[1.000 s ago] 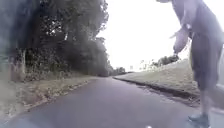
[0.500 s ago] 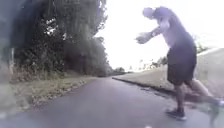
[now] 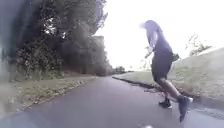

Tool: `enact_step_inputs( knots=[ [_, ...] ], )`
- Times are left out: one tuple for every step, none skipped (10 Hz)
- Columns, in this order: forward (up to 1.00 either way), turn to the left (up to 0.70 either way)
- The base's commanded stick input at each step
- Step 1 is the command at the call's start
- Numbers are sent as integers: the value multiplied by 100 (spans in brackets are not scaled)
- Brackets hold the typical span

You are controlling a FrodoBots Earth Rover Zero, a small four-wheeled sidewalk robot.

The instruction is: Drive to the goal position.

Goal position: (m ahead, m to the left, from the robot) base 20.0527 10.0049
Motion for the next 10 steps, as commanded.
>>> enact_step_inputs(
  knots=[
    [100,0],
    [100,40],
    [100,40],
    [100,40],
    [100,37],
    [100,8],
    [100,0],
    [100,0],
    [100,0],
    [100,15]
  ],
)
